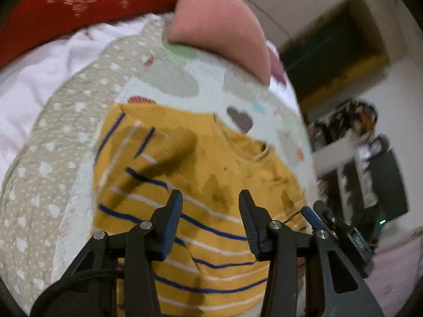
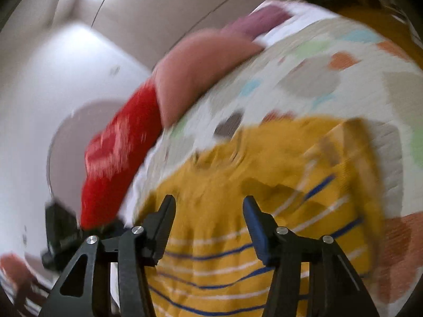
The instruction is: Fold small clothes
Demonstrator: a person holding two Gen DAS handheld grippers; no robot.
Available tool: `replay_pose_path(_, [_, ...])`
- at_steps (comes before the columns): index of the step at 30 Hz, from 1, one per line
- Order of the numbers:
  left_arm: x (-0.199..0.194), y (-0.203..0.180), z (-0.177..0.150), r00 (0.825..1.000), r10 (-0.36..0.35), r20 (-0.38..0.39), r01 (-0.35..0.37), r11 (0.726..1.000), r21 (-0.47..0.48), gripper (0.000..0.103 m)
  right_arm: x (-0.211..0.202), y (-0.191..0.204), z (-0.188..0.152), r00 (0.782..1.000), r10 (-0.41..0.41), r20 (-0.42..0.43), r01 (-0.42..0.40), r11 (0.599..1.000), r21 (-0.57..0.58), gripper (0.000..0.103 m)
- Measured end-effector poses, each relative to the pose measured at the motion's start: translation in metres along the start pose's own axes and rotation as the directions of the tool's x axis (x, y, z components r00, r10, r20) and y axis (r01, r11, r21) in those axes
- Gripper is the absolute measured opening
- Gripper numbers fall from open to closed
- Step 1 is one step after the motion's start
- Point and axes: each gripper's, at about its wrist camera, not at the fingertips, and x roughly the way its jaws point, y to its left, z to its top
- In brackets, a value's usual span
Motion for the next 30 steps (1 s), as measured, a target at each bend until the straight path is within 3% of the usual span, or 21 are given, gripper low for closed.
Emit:
replay_pose_path(2, [0.014,0.005,0.003,0.99,0.14,0.025,-0.141,0.989,0.034,0.043,0.026,0.004,-0.007,0.997,-0.032,-0.072,0.029,0.998,-0.052,0.058])
replay_pose_path(4, [0.026,0.018,0.006,0.967,0.252,0.037,-0.254,0.966,0.055,0.041,0.047,-0.004,-0.006,0.983,-0.16,-0.095,0.151,0.984,-0.095,0.054])
replay_pose_path(5, [0.033,0.027,0.008,0.959,0.282,0.033,-0.284,0.957,0.06,0.032,0.051,-0.012,-0.001,0.969,-0.238,-0.072,0.229,0.967,-0.11,0.042])
replay_pose_path(6, [0.036,0.032,0.01,0.954,0.299,0.034,-0.301,0.952,0.063,0.03,0.051,-0.018,0.004,0.961,-0.27,-0.051,0.263,0.959,-0.109,0.024])
replay_pose_path(7, [0.037,0.038,0.012,0.954,0.296,0.039,-0.298,0.953,0.056,0.03,0.049,-0.028,0.013,0.95,-0.311,-0.029,0.308,0.948,-0.085,0.018])
replay_pose_path(11, [0.02,0.053,0.014,0.969,0.241,0.057,-0.241,0.97,-0.017,0.029,0.017,-0.046,0.031,0.895,-0.441,0.064,0.442,0.897,-0.01,0.019])
replay_pose_path(13, [0.004,0.056,0.011,0.973,0.22,0.069,-0.217,0.975,-0.042,0.029,-0.012,-0.052,0.029,0.902,-0.422,0.093,0.419,0.907,0.045,0.029])
replay_pose_path(14, [-0.004,0.057,0.009,0.974,0.212,0.08,-0.208,0.977,-0.052,0.029,-0.024,-0.052,0.027,0.9,-0.422,0.106,0.417,0.907,0.064,0.047])
replay_pose_path(15, [-0.018,0.061,0.004,0.976,0.197,0.095,-0.191,0.979,-0.063,0.03,-0.041,-0.053,0.022,0.9,-0.417,0.129,0.41,0.908,0.081,0.058])
replay_pose_path(16, [-0.028,0.064,-0.001,0.976,0.191,0.105,-0.185,0.98,-0.071,0.032,-0.055,-0.051,0.015,0.901,-0.408,0.148,0.399,0.913,0.087,0.058])
replay_pose_path(20, [-0.071,0.077,-0.043,0.965,0.214,0.155,-0.201,0.975,-0.096,0.042,-0.097,-0.036,-0.022,0.924,-0.35,0.154,0.346,0.937,0.053,0.058])
replay_pose_path(22, [-0.078,0.081,-0.066,0.962,0.225,0.157,-0.213,0.973,-0.091,0.042,-0.109,-0.027,-0.046,0.946,-0.291,0.141,0.292,0.956,0.013,0.058])
replay_pose_path(26, [-0.054,0.084,-0.101,0.972,0.23,0.051,-0.226,0.971,-0.078,0.043,-0.088,-0.016,-0.087,0.98,-0.193,0.047,0.195,0.98,-0.039,0.058])
replay_pose_path(28, [-0.039,0.083,-0.108,0.96,0.278,0.02,-0.277,0.96,-0.047,0.043,-0.077,-0.027,-0.102,0.976,-0.218,0.001,0.218,0.976,0.0,0.057])
replay_pose_path(29, [-0.037,0.083,-0.109,0.954,0.299,0.028,-0.298,0.954,-0.031,0.043,-0.075,-0.038,-0.108,0.954,-0.3,-0.001,0.3,0.954,0.025,0.046])
replay_pose_path(30, [-0.039,0.083,-0.11,0.949,0.313,0.042,-0.312,0.95,-0.028,0.042,-0.076,-0.045,-0.111,0.942,-0.335,0.009,0.334,0.942,0.043,0.027])
